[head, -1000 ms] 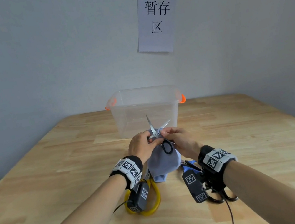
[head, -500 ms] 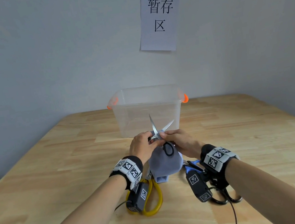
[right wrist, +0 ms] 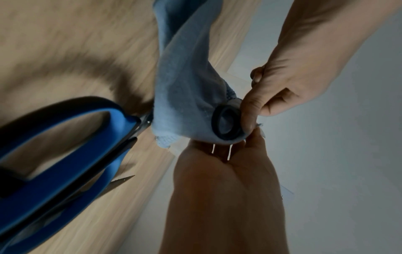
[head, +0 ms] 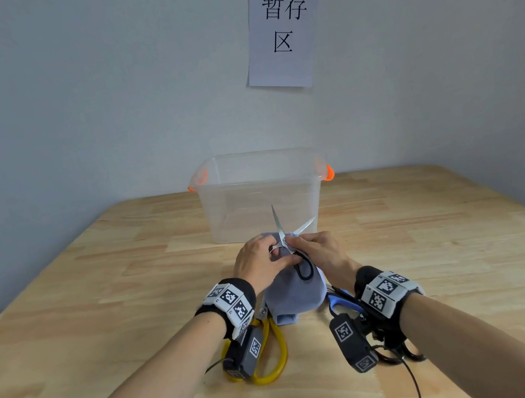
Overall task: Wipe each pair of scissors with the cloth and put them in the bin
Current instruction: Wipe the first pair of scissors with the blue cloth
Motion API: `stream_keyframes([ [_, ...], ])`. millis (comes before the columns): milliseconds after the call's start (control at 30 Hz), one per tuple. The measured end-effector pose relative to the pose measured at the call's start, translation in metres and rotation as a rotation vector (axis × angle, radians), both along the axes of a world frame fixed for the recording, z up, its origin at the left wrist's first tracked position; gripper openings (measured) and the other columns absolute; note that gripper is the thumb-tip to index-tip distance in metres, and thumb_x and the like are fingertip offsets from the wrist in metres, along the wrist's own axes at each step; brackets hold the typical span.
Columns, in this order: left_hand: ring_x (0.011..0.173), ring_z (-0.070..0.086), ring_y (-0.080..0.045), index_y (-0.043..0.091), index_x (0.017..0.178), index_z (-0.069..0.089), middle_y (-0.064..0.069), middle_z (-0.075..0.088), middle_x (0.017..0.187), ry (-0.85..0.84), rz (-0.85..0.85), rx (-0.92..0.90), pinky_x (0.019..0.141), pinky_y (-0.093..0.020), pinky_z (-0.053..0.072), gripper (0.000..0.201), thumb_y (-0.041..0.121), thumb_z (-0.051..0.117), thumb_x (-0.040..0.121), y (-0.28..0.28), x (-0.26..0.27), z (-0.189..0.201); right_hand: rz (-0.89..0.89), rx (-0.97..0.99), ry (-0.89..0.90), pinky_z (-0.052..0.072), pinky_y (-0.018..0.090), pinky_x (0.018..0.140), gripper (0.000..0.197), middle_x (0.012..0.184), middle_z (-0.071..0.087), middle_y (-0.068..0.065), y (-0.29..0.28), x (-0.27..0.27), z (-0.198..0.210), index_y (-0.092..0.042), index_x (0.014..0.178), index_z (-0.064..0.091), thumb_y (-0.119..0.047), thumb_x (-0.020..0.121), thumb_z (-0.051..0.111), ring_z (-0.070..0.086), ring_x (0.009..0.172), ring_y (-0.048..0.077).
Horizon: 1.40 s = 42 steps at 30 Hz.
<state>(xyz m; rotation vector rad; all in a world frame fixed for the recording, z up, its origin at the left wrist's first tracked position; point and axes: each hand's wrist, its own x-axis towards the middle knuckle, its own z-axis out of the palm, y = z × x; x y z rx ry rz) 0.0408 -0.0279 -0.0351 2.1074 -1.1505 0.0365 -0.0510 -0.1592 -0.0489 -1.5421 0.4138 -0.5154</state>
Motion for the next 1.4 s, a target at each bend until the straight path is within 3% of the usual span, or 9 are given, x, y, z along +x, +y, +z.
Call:
stream_keyframes([
  [167,0.071,0.047,-0.016,0.018,0.068,0.046,0.007,0.048,0.072,-0.033,0.038,0.009,0.061,-0.027,0.030,0.046,0.051,0.076,0.081,-0.006,-0.001,-0.002,-0.058,-0.023,-0.037,0.046,0.031,0.065,0.037,0.066,0.067,0.013,0.002,-0.002,0.002,-0.008,0.063,0.073,-0.024,0.096,0.065,0.055,0.063,0.017],
  [267,0.070,0.047,-0.017,0.016,0.071,0.047,0.002,0.053,0.075,-0.063,0.058,0.006,0.061,-0.027,0.029,0.047,0.054,0.074,0.081,-0.010,-0.001,-0.001,-0.095,-0.004,-0.069,0.044,0.037,0.064,0.039,0.072,0.066,0.028,0.002,0.000,0.002,0.001,0.067,0.071,-0.026,0.094,0.068,0.054,0.066,0.026],
  [367,0.067,0.046,-0.017,0.015,0.071,0.046,0.001,0.052,0.072,-0.082,0.076,0.002,0.059,-0.027,0.025,0.050,0.056,0.074,0.079,-0.012,-0.002,0.001,-0.122,0.008,-0.060,0.043,0.038,0.063,0.037,0.073,0.067,0.029,0.000,0.003,0.004,0.000,0.069,0.073,-0.025,0.096,0.066,0.054,0.067,0.029],
  [533,0.066,0.046,-0.018,0.019,0.069,0.042,0.008,0.046,0.066,-0.090,0.099,0.037,0.060,-0.028,0.027,0.052,0.060,0.072,0.079,-0.011,-0.001,0.000,-0.131,0.023,-0.070,0.044,0.030,0.054,0.034,0.069,0.070,0.018,0.002,0.004,0.005,-0.004,0.072,0.075,-0.023,0.097,0.063,0.057,0.062,0.026],
  [667,0.064,0.044,-0.017,0.023,0.065,0.035,0.009,0.042,0.063,-0.080,0.095,0.031,0.060,-0.028,0.027,0.054,0.060,0.072,0.079,-0.009,0.000,-0.002,-0.151,0.017,-0.081,0.044,0.034,0.058,0.035,0.076,0.070,0.029,0.003,0.008,0.004,0.002,0.077,0.074,-0.025,0.097,0.064,0.058,0.063,0.026],
  [800,0.064,0.043,-0.017,0.023,0.064,0.035,0.008,0.041,0.063,-0.083,0.098,0.019,0.059,-0.029,0.026,0.055,0.060,0.073,0.078,-0.008,-0.001,-0.005,-0.204,0.026,-0.058,0.046,0.027,0.052,0.034,0.067,0.068,0.019,0.004,0.010,0.005,0.000,0.076,0.074,-0.025,0.097,0.064,0.059,0.059,0.023],
  [1033,0.066,0.044,-0.018,0.022,0.066,0.036,0.008,0.043,0.066,-0.077,0.110,0.044,0.060,-0.030,0.028,0.054,0.061,0.070,0.080,-0.006,-0.001,-0.005,-0.160,0.135,-0.064,0.053,0.042,0.073,0.035,0.084,0.069,0.028,0.003,0.013,0.006,0.004,0.088,0.072,-0.028,0.097,0.064,0.065,0.076,0.032],
  [1200,0.073,0.052,-0.021,0.019,0.074,0.046,0.003,0.055,0.077,-0.046,0.115,0.080,0.063,-0.032,0.034,0.050,0.063,0.067,0.082,-0.006,0.001,-0.006,0.108,0.154,-0.063,0.060,0.031,0.077,0.035,0.090,0.074,0.023,0.005,0.000,0.013,0.009,0.100,0.070,-0.024,0.101,0.056,0.073,0.082,0.026],
  [1400,0.076,0.054,-0.019,0.026,0.072,0.043,0.005,0.055,0.080,-0.048,0.109,0.112,0.064,-0.030,0.034,0.045,0.062,0.068,0.082,-0.004,0.000,-0.003,0.164,0.165,-0.014,0.059,0.030,0.081,0.031,0.098,0.074,0.022,0.003,-0.001,0.009,0.009,0.106,0.070,-0.020,0.097,0.062,0.072,0.089,0.026],
])
